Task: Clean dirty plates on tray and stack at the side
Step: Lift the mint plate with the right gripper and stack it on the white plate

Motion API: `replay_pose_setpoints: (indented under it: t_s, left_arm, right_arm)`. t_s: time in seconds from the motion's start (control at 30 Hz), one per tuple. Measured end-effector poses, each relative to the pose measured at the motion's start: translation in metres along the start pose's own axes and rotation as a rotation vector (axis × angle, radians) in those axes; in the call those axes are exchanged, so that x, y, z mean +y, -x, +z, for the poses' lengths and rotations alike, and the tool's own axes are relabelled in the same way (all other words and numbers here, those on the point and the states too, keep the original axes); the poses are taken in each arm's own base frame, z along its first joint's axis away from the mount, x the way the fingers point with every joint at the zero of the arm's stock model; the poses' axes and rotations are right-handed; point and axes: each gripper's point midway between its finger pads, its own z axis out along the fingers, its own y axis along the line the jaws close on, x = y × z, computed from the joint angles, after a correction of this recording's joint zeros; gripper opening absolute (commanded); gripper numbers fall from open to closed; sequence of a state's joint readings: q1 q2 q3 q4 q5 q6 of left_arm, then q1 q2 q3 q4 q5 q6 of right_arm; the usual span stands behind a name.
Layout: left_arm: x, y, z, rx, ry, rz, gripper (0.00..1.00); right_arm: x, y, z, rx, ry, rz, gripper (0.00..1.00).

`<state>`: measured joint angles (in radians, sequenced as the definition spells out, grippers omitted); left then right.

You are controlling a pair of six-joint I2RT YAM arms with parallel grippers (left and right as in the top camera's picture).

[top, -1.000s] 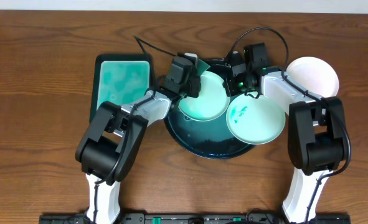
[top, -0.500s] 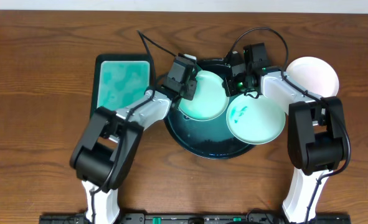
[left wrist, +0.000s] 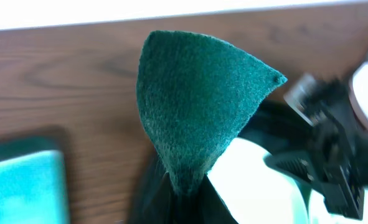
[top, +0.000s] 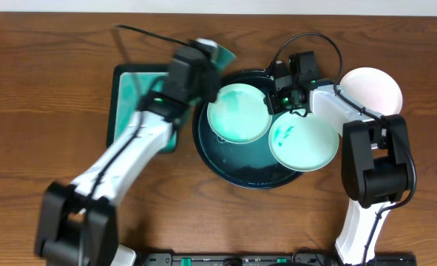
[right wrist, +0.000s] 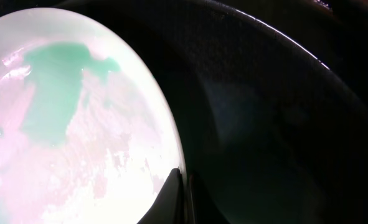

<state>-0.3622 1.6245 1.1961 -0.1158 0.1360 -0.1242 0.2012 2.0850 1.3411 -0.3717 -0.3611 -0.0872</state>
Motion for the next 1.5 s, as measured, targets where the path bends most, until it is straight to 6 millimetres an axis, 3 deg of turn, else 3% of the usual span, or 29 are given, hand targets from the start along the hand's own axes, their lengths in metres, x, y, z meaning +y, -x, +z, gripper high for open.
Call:
replay_pose_setpoints:
  t_s: [0.1, 0.2, 0.33, 0.5, 0.73, 1.0, 1.33, 1.5]
  left_arm:
    - [0.040, 0.005, -0.015, 0.002, 0.092, -0.054, 0.07]
    - [0.086, -0.011, -0.022, 0.062, 0.217, -0.107, 0.07]
    - [0.133, -0.031, -0.029, 0.130, 0.334, -0.176, 0.07]
    - [0.165, -0.042, -0.035, 0.151, 0.407, -0.256, 0.07]
    - [0.173, -0.055, -0.027, 0.186, 0.422, -0.286, 0.07]
    - [0.178, -0.076, -0.015, 0.253, 0.429, -0.294, 0.07]
    - [0.178, -0.077, -0.014, 0.258, 0.429, -0.295, 0.07]
    - [0.178, -0.077, -0.014, 0.259, 0.429, -0.295, 0.07]
  right_arm:
    - [0.002, 0.002, -0.003, -0.006, -0.010, -0.008, 0.01]
    - [0.004, 0.010, -0.013, -0.028, -0.058, -0.035, 0.01]
    - [0.013, 0.040, -0.053, -0.119, -0.202, -0.135, 0.01]
    - [0.028, 0.069, -0.101, -0.201, -0.452, -0.323, 0.01]
    - [0.044, 0.090, -0.134, -0.191, -0.813, -0.609, 0.01]
    - [0.083, 0.114, -0.169, -0.177, -1.127, -0.874, 0.01]
    - [0.105, 0.112, -0.186, -0.033, -1.289, -1.079, 0.01]
    - [0.111, 0.112, -0.191, -0.013, -1.327, -1.101, 0.01]
